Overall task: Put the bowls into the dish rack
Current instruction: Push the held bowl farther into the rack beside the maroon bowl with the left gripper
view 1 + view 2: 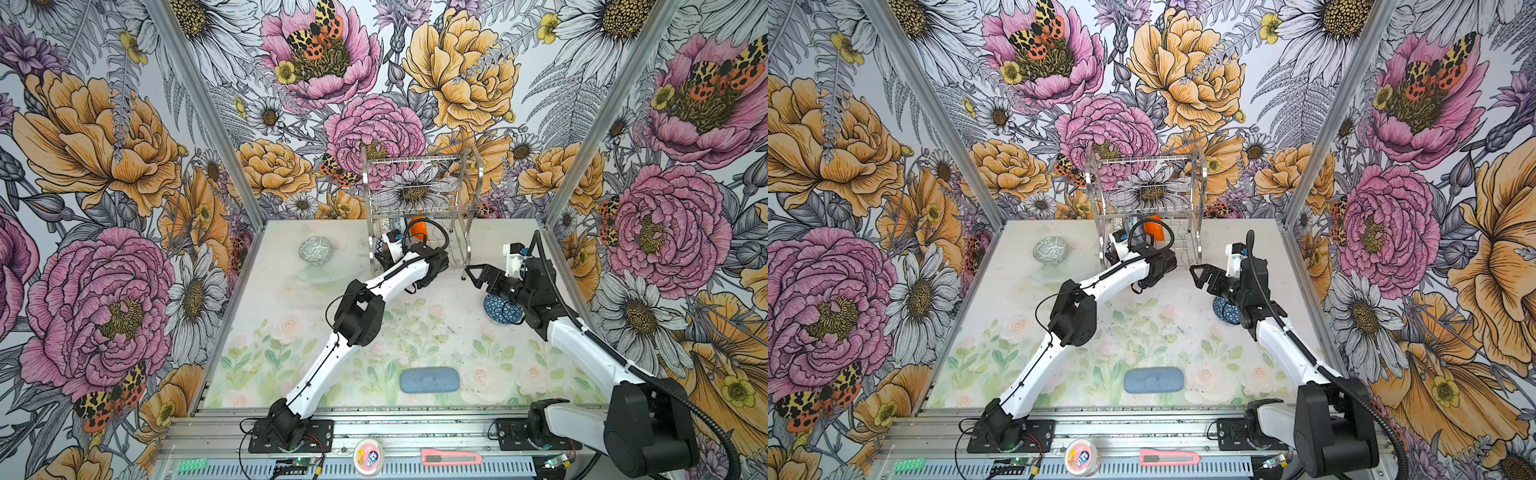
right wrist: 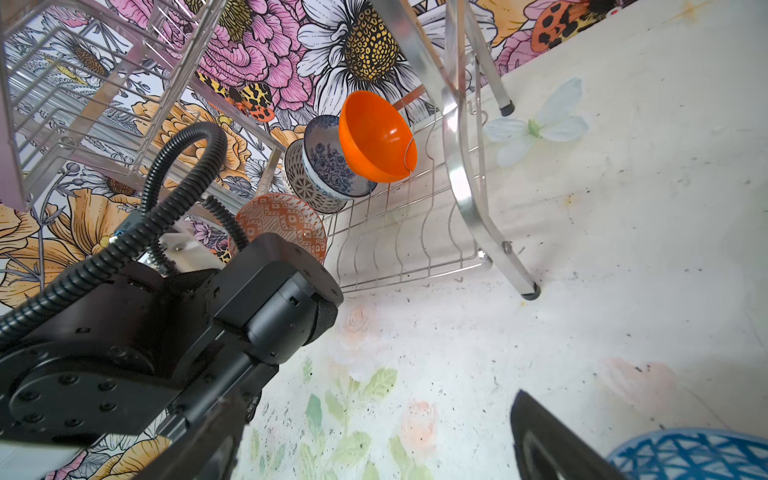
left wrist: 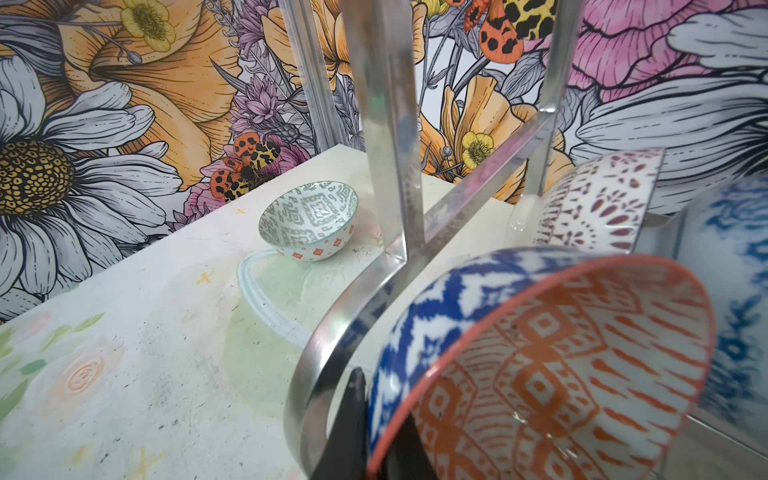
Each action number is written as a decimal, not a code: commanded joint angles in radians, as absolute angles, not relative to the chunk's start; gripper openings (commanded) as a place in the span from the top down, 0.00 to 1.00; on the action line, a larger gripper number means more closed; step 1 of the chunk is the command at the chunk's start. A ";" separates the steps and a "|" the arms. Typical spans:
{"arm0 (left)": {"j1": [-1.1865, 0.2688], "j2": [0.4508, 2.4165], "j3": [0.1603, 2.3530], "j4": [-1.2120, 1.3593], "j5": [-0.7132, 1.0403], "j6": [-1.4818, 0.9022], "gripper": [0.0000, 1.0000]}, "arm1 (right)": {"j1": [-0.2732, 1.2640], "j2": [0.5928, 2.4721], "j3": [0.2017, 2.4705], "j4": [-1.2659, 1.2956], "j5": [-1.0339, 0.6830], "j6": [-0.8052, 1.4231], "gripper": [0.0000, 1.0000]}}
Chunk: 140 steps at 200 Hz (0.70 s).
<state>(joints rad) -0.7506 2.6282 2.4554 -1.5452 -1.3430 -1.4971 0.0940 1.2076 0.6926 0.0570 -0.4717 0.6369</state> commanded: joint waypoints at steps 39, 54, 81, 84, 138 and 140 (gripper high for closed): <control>-0.757 2.670 2.536 -1.548 -1.317 -1.461 1.00 | 0.075 1.195 0.673 0.134 -0.508 0.680 0.01; -0.759 2.681 2.555 -1.548 -1.307 -1.431 1.00 | 0.073 1.196 0.670 0.148 -0.515 0.691 0.00; -0.761 2.694 2.582 -1.548 -1.306 -1.387 1.00 | 0.071 1.192 0.666 0.160 -0.526 0.702 0.01; -0.760 2.697 2.584 -1.547 -1.307 -1.385 1.00 | 0.071 1.191 0.665 0.161 -0.525 0.702 0.01; -0.749 2.726 2.639 -1.549 -1.300 -1.284 1.00 | 0.069 1.210 0.658 0.187 -0.536 0.724 0.00; -0.749 2.727 2.640 -1.549 -1.299 -1.279 1.00 | 0.069 1.212 0.658 0.189 -0.536 0.725 0.00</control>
